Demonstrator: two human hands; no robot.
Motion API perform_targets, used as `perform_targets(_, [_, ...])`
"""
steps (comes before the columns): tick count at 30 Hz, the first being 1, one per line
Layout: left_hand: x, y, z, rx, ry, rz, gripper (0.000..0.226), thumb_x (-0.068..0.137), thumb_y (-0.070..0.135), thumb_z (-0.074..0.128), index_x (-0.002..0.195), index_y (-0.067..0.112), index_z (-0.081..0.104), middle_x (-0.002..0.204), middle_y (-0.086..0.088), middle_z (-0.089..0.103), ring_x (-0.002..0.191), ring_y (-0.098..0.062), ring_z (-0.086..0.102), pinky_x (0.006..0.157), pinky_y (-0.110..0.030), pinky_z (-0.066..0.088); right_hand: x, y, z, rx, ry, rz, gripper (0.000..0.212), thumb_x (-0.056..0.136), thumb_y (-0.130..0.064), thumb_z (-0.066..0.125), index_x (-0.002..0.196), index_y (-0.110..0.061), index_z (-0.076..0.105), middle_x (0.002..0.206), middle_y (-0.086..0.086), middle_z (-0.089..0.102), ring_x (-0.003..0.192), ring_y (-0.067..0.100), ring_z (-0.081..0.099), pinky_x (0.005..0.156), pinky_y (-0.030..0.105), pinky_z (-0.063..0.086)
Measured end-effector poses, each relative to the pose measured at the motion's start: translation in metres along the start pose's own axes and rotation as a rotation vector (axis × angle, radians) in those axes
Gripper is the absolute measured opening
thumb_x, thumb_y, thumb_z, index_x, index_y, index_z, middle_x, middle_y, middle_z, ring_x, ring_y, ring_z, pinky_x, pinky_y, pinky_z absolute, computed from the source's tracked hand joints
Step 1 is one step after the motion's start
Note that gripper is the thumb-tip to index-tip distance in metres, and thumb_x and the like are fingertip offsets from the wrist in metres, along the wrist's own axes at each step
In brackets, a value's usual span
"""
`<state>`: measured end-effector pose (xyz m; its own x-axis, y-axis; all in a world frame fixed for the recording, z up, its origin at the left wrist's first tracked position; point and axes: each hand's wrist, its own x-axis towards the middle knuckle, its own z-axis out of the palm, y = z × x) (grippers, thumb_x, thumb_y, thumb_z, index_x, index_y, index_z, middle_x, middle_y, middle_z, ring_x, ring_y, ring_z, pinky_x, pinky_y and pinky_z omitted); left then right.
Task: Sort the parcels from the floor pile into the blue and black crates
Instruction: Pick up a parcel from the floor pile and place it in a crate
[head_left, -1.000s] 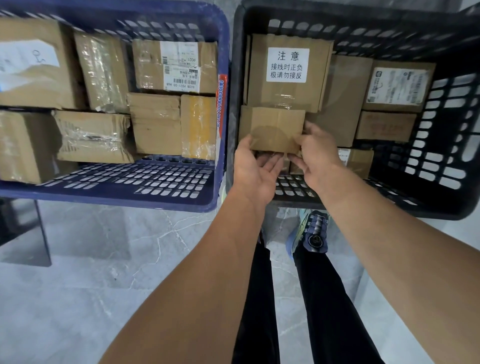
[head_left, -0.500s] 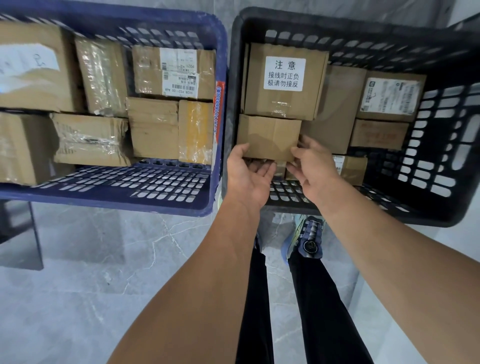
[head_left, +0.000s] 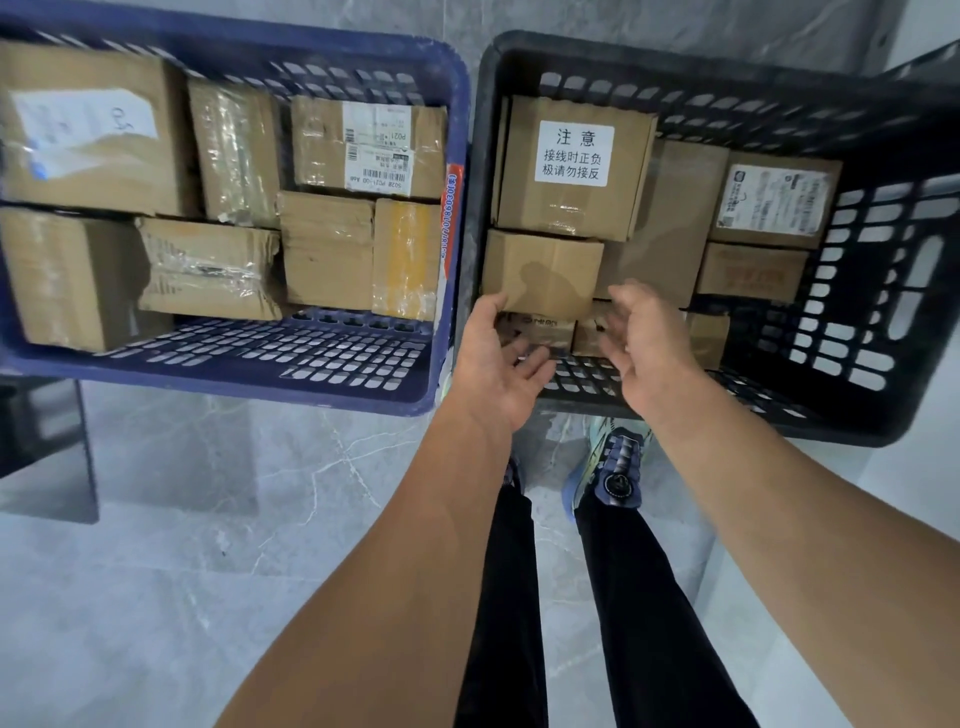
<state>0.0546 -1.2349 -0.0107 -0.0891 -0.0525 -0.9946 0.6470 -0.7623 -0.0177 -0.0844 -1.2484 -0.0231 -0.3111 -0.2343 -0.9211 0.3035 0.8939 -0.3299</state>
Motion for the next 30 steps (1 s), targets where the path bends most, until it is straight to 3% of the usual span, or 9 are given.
perform_targets(4, [-0.059, 0.016, -0.010, 0.199, -0.079, 0.036, 0.073, 0.098, 0.050, 0.056, 0.155, 0.007, 0.038, 0.147, -0.012, 0.056, 0.125, -0.026, 0.061, 0.109, -0.050, 0.046, -0.045, -0.023, -0.015, -0.099, -0.022, -0.107, 0.046, 0.102, -0.034, 0.059, 0.148, -0.028, 0.054, 0.152, -0.009, 0.053, 0.133, 0.009, 0.050, 0.118, 0.038, 0.039])
perform_targets(7, [-0.121, 0.038, -0.014, 0.326, -0.108, 0.193, 0.065, 0.100, 0.054, 0.049, 0.151, 0.014, 0.047, 0.143, -0.004, 0.061, 0.120, -0.018, 0.065, 0.106, -0.047, 0.049, -0.100, -0.049, -0.025, -0.151, -0.112, -0.213, 0.051, 0.105, -0.039, 0.054, 0.154, -0.027, 0.046, 0.160, -0.008, 0.046, 0.137, 0.006, 0.045, 0.117, 0.034, 0.037])
perform_targets(13, [-0.282, 0.072, -0.016, 0.419, -0.114, 0.557, 0.057, 0.105, 0.054, 0.042, 0.151, 0.023, 0.047, 0.152, 0.006, 0.053, 0.136, -0.010, 0.051, 0.115, -0.046, 0.039, -0.230, -0.110, -0.036, -0.211, -0.290, -0.415, 0.057, 0.108, -0.045, 0.048, 0.160, -0.024, 0.040, 0.164, -0.009, 0.040, 0.149, 0.006, 0.037, 0.124, 0.034, 0.030])
perform_targets(19, [-0.428, 0.065, -0.037, 0.298, -0.091, 0.816, 0.058, 0.106, 0.054, 0.039, 0.152, 0.020, 0.046, 0.153, 0.004, 0.051, 0.138, -0.012, 0.049, 0.117, -0.048, 0.038, -0.365, -0.157, -0.038, -0.313, -0.512, -0.570, 0.067, 0.100, -0.058, 0.050, 0.160, -0.029, 0.041, 0.163, -0.015, 0.040, 0.148, 0.001, 0.035, 0.112, 0.023, 0.032])
perform_targets(24, [-0.532, 0.028, -0.079, 0.140, -0.006, 1.004, 0.061, 0.104, 0.059, 0.042, 0.153, 0.022, 0.045, 0.151, 0.007, 0.054, 0.136, -0.012, 0.052, 0.108, -0.043, 0.046, -0.468, -0.174, -0.041, -0.427, -0.701, -0.719, 0.055, 0.112, -0.047, 0.036, 0.162, -0.026, 0.034, 0.167, -0.011, 0.033, 0.153, 0.005, 0.030, 0.122, 0.028, 0.028])
perform_targets(30, [-0.623, -0.046, -0.135, -0.084, 0.115, 1.144, 0.054, 0.104, 0.058, 0.041, 0.145, 0.025, 0.051, 0.149, 0.007, 0.054, 0.131, -0.010, 0.054, 0.109, -0.043, 0.045, -0.576, -0.160, -0.041, -0.587, -0.941, -0.838, 0.054, 0.112, -0.048, 0.031, 0.162, -0.026, 0.034, 0.167, -0.011, 0.033, 0.152, 0.004, 0.030, 0.114, 0.024, 0.028])
